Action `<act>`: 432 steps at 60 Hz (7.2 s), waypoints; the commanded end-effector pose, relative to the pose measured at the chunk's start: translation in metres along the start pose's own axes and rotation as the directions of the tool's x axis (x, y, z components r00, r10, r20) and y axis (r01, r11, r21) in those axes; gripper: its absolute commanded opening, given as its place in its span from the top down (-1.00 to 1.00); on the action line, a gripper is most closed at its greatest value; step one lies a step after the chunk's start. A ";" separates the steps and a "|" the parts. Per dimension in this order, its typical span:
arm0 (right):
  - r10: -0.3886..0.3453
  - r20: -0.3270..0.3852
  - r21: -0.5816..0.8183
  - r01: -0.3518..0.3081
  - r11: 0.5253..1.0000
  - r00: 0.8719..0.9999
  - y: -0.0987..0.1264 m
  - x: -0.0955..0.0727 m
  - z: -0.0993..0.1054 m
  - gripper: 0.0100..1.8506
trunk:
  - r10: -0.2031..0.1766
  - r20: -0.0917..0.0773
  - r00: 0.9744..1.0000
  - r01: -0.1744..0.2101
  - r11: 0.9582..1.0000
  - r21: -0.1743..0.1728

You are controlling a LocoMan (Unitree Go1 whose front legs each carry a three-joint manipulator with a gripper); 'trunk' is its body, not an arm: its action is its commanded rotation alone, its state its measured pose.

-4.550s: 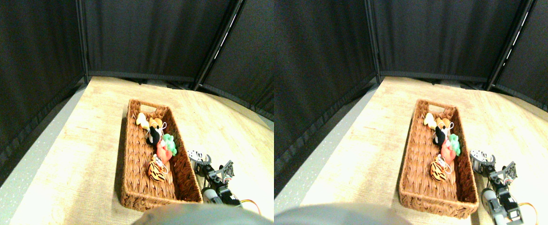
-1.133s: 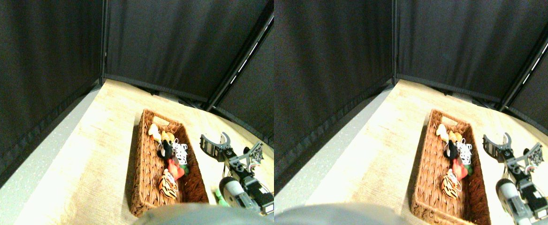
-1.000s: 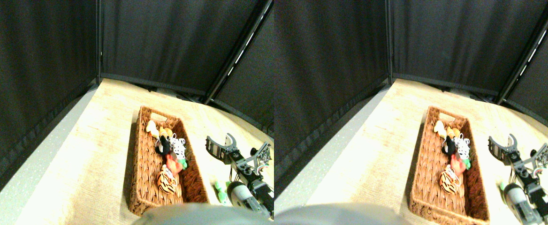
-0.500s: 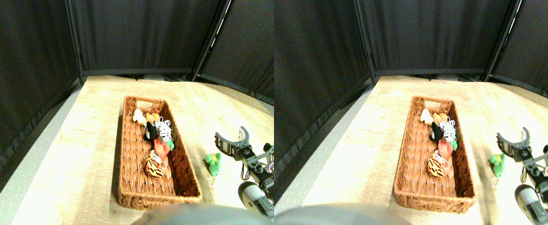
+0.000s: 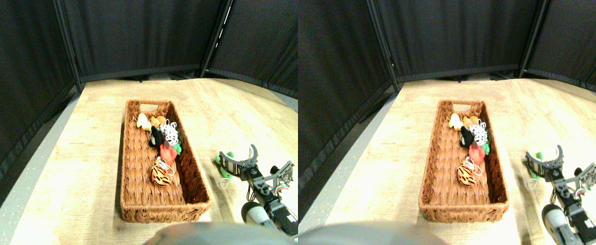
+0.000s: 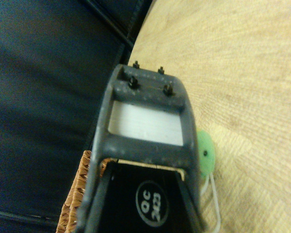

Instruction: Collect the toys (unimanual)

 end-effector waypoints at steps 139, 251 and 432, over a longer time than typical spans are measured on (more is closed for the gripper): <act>0.125 -0.299 -0.019 -0.137 0.990 0.946 0.105 0.014 -0.043 0.75 | 0.147 0.052 0.988 -0.133 0.968 -0.215; 0.101 -0.623 -0.018 -0.143 0.990 0.776 0.143 0.006 -0.120 -0.33 | 0.297 0.011 0.955 -0.277 0.903 -0.327; -0.218 -0.093 0.194 0.232 0.953 0.972 -0.044 -0.027 -0.010 -0.04 | 0.009 -0.009 1.000 -0.010 0.993 -0.119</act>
